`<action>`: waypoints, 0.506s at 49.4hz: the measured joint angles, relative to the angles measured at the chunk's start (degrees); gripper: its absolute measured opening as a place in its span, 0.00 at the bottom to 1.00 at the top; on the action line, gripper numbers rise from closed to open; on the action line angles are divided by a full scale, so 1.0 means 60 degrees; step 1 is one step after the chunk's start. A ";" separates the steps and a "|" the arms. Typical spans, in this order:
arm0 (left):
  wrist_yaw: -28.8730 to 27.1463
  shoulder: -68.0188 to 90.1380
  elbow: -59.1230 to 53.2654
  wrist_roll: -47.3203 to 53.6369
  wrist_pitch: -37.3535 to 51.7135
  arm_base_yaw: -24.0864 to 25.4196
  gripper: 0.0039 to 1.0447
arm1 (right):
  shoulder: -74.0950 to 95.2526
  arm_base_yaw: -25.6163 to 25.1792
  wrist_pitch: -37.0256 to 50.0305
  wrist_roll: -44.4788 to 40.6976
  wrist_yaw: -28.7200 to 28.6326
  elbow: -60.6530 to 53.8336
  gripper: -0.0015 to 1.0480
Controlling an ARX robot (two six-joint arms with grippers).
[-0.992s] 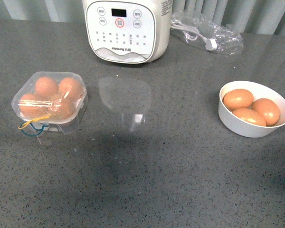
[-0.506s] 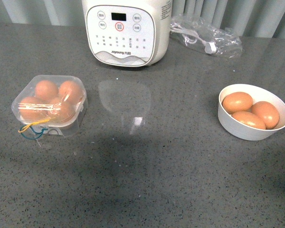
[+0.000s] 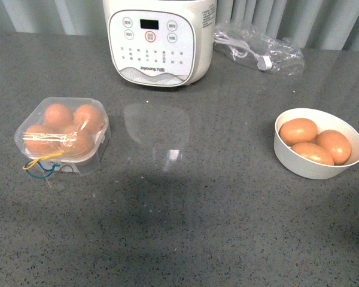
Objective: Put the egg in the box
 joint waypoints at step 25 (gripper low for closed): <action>0.0000 -0.1483 0.0000 0.0000 -0.1475 0.0000 0.03 | 0.0000 0.0000 0.0000 0.0000 0.0000 0.0000 0.93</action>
